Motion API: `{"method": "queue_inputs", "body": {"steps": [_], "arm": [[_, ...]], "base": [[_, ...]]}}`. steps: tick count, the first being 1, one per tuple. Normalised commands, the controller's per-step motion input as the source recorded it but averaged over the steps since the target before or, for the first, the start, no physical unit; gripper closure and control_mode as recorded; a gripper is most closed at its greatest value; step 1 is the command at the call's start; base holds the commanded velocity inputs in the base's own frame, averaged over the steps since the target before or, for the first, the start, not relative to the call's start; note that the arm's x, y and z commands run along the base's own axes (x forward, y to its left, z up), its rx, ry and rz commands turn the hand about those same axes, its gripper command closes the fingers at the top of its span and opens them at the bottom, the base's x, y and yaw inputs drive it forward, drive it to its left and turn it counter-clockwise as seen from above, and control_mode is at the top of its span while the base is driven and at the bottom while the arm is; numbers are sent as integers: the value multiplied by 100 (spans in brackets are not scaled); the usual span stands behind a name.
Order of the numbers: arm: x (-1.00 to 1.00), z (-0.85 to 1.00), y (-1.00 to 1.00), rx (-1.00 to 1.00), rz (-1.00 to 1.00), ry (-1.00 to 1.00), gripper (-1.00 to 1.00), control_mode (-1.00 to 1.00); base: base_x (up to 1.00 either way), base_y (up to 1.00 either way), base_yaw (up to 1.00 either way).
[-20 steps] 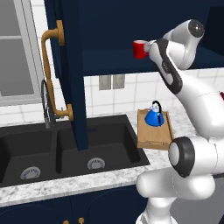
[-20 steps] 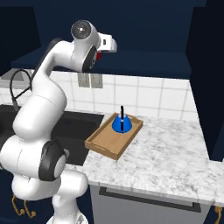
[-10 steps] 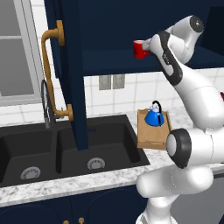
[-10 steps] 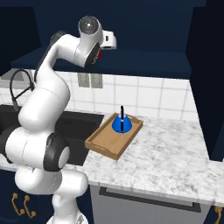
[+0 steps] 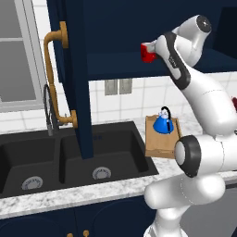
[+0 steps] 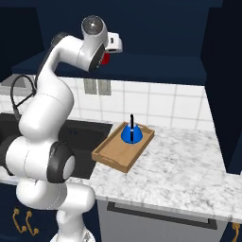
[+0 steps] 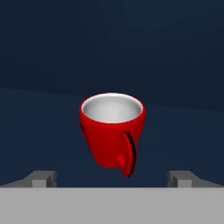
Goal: Pick the kettle from the counter and place it on the tray. Then pick the mug from the cabinet and place it on the tray. Then close the cabinet doors.
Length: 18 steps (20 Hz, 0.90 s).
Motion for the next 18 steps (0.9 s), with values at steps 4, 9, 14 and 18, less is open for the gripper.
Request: {"method": "queue_inputs", "body": {"steps": [4, 9, 14, 18], "arm": [[23, 1, 0, 0, 7, 0, -100, -100], [17, 0, -3, 0, 9, 0, -100, -100], [2, 0, -15, 0, 6, -1, -100, -100], [3, 0, -5, 0, 7, 0, -100, -100]], "base": [[0, 0, 0], [0, 0, 0], [0, 0, 0], [0, 0, 0]]}}
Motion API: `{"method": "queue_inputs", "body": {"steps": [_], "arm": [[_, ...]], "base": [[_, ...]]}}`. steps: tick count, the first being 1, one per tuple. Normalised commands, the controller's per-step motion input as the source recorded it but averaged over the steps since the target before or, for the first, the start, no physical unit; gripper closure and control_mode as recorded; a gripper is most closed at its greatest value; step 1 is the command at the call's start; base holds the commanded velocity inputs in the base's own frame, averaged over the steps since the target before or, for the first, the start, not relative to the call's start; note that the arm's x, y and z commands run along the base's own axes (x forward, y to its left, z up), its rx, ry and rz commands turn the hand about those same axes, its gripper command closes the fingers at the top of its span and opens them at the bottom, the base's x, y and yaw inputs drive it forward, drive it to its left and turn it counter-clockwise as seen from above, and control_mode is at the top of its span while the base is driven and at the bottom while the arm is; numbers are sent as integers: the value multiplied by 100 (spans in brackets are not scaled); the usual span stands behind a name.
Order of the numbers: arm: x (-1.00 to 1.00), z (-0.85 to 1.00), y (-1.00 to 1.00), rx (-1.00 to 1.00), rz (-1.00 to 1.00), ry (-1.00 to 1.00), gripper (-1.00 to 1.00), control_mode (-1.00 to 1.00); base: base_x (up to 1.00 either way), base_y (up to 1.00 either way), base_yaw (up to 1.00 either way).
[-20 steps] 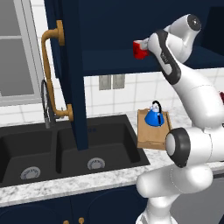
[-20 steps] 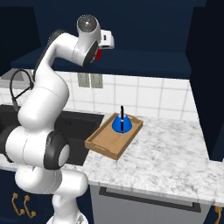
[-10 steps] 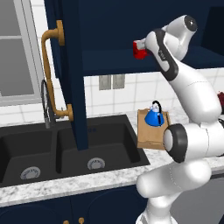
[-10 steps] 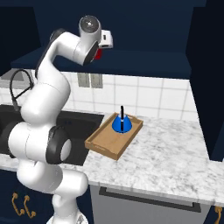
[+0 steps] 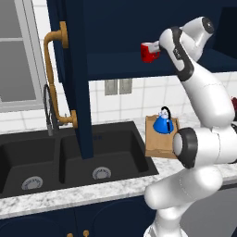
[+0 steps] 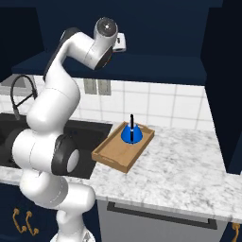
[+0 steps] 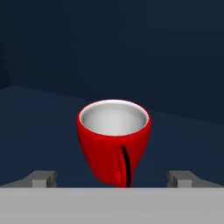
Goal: Pick the kettle from the counter and place it on the tray. Then pick the mug from the cabinet and place it on the tray. Then close the cabinet doors.
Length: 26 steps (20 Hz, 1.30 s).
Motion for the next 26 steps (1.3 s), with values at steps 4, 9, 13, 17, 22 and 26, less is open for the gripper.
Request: {"method": "queue_inputs", "body": {"steps": [4, 9, 13, 17, 22, 26], "arm": [[18, 0, 0, 0, 10, -1, -100, -100], [4, 0, 0, 0, 10, -2, -100, -100], [2, -3, 0, 0, 7, -1, -100, -100], [6, -5, 0, 0, 6, 0, -100, -100], [5, -5, 0, 0, 4, 0, -100, -100], [5, -2, 0, 0, 0, 0, -100, -100]], "base": [[0, 0, 0], [0, 0, 0], [0, 0, 0], [0, 0, 0], [0, 0, 0], [0, 0, 0]]}}
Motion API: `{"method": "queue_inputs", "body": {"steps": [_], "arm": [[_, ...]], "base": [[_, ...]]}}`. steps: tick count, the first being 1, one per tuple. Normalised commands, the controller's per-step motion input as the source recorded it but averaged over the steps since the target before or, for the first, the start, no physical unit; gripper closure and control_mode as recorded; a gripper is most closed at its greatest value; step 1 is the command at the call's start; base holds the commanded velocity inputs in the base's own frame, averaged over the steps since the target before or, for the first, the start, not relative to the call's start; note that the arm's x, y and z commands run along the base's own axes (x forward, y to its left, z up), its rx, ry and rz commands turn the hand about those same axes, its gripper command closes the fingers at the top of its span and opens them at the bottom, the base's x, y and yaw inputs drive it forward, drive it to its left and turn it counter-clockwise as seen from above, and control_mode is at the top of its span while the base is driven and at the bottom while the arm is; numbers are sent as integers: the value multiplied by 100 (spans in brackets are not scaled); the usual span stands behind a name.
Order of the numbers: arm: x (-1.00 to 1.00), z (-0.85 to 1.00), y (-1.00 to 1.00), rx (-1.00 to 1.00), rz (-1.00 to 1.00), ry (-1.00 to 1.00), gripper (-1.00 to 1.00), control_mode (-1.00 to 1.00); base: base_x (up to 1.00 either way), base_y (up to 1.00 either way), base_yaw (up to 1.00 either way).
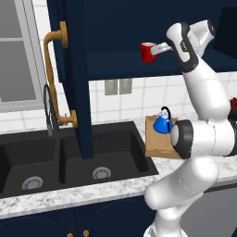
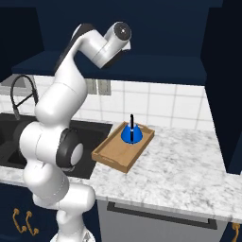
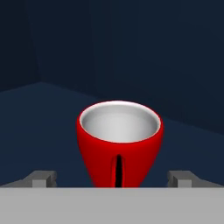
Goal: Pick the kettle from the counter and place it on the tray. Then pick the mug from the cabinet and place it on the tray. Then close the cabinet doors.
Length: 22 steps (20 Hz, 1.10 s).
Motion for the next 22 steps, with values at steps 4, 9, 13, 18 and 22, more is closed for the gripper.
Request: {"method": "queue_inputs", "body": {"steps": [4, 9, 13, 18, 22], "arm": [[4, 0, 0, 0, 0, 0, 100, -100], [0, 0, -2, 0, 0, 0, 100, -100], [0, 0, 0, 0, 0, 0, 100, -100], [0, -3, 0, 0, 0, 1, 100, -100], [-6, -4, 0, 0, 0, 0, 100, -100]], "base": [[0, 0, 0], [0, 0, 0], [0, 0, 0], [0, 0, 0], [0, 0, 0]]}}
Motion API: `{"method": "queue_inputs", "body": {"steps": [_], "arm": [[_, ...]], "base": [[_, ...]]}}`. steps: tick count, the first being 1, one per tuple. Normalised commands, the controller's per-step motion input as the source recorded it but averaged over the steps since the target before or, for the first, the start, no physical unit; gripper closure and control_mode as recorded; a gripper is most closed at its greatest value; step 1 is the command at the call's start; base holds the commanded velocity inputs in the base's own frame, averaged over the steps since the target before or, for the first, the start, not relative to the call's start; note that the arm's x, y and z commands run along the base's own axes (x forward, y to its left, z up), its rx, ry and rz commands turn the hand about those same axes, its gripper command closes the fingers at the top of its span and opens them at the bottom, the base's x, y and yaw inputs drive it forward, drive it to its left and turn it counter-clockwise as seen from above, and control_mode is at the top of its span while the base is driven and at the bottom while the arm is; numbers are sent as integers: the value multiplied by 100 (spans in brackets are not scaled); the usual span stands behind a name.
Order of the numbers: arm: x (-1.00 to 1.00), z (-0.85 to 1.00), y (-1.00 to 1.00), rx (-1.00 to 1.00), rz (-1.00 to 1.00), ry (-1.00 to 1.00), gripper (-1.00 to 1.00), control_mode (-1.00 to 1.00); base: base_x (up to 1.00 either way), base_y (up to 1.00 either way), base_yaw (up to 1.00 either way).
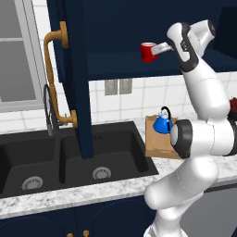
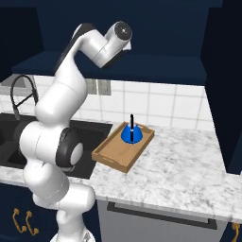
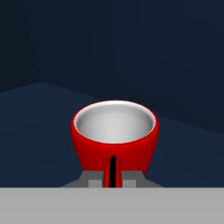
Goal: Pick the kettle from the counter and place it on the tray. Then pick the mug from the cabinet and place it on the tray. Then close the cabinet doors.
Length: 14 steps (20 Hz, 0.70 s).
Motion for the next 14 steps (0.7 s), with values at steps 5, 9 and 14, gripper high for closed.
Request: {"method": "queue_inputs", "body": {"steps": [5, 9, 14], "arm": [[-32, -7, 0, 0, 0, 0, 100, -100], [-68, -22, 0, 0, 1, 0, 100, -100], [-85, -6, -12, 0, 9, 0, 100, -100]], "base": [[0, 0, 0], [0, 0, 0], [0, 0, 0]]}}
